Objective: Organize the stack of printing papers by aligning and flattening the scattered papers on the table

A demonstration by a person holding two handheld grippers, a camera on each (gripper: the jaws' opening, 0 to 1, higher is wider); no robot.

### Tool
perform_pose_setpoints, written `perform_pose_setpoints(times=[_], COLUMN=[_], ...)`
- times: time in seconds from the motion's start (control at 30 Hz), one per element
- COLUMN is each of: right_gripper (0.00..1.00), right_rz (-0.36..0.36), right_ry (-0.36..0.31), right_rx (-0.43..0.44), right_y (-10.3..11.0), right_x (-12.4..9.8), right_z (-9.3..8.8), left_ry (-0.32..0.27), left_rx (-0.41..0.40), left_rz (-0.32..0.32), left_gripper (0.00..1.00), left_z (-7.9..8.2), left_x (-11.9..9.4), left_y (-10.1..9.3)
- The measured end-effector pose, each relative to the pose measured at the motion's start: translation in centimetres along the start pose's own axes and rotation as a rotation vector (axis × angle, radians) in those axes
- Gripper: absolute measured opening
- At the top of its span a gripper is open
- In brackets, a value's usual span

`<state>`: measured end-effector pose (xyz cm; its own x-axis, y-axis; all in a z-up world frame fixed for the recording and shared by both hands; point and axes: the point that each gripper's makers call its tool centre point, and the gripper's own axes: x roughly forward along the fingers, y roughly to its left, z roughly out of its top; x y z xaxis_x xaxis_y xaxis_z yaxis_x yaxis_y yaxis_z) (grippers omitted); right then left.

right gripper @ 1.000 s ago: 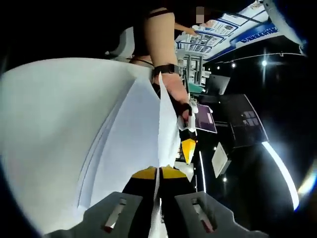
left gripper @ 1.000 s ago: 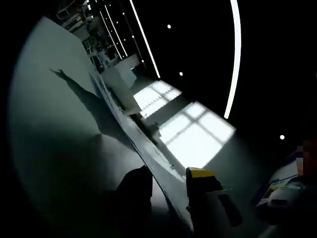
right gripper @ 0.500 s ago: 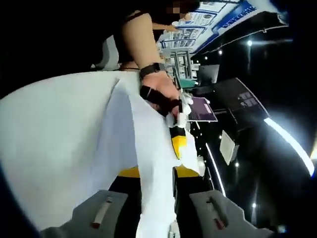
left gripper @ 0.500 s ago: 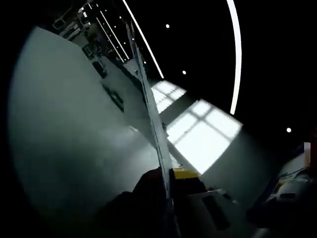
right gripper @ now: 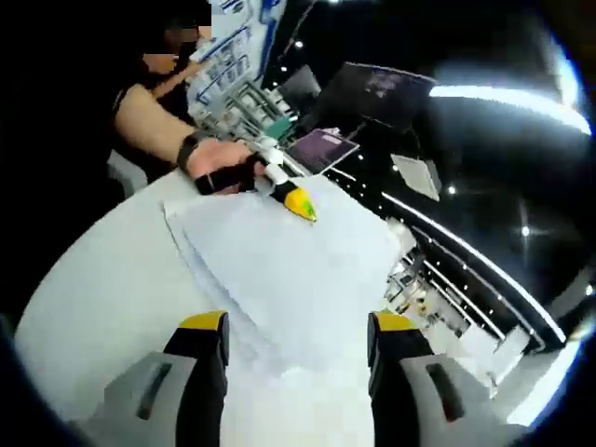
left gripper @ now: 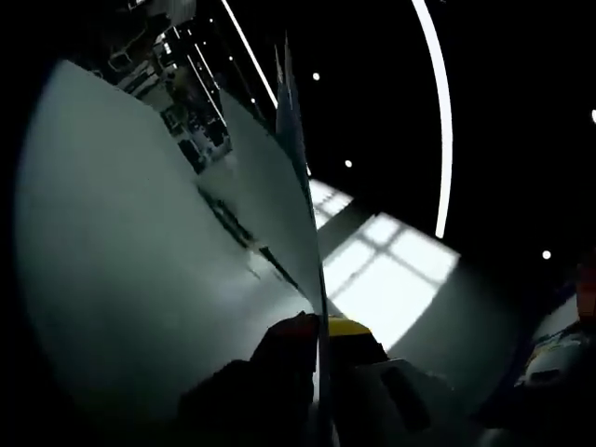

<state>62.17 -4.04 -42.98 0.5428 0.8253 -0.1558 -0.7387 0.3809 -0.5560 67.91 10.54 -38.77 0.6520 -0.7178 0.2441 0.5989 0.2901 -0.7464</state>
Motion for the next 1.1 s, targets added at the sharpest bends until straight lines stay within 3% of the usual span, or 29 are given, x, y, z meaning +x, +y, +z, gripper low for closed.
perform_pose_setpoints(times=[0.13,0.27,0.4,0.5,0.63,0.8,0.87,0.97,1.0,1.1], right_gripper=[0.71,0.76,0.84,0.84,0.83,0.83,0.83,0.75,0.74,0.64], right_rz=[-0.009,-0.019,-0.054,-0.058,-0.019,0.069,0.091,0.171,0.193,0.210], right_ry=[-0.071,-0.155,-0.247,-0.376,-0.485,-0.592,-0.616,-0.776,-0.823,-0.862], right_rx=[0.256,0.491,0.809,1.094,1.283,1.526,1.565,1.609,1.621,1.615], right_y=[-1.3,-2.7,-4.5,-6.0,-6.5,-5.8,-5.7,-6.8,-7.2,-7.6], right_x=[-0.8,-1.5,-1.7,-1.9,-1.7,0.0,0.4,-0.2,-0.5,-0.6], right_z=[0.6,1.7,2.6,3.2,3.9,4.9,5.3,7.6,8.3,8.8], left_ry=[-0.003,-0.019,-0.044,-0.062,-0.092,-0.172,-0.187,-0.227,-0.228,-0.227], left_rx=[0.060,0.188,0.296,0.350,0.400,0.384,0.365,0.290,0.261,0.206], left_rz=[-0.001,-0.017,-0.038,-0.066,-0.121,-0.240,-0.267,-0.322,-0.335,-0.326], left_gripper=[0.05,0.05,0.05,0.05,0.05,0.05,0.05,0.05,0.05,0.05], left_z=[0.2,1.8,3.3,4.0,4.6,6.0,6.2,6.6,6.5,6.1], left_x=[0.3,1.0,1.7,2.2,2.9,3.6,3.8,3.9,4.0,4.4], left_y=[-0.7,-2.5,-4.8,-6.5,-9.3,-14.0,-15.0,-16.3,-16.3,-15.4])
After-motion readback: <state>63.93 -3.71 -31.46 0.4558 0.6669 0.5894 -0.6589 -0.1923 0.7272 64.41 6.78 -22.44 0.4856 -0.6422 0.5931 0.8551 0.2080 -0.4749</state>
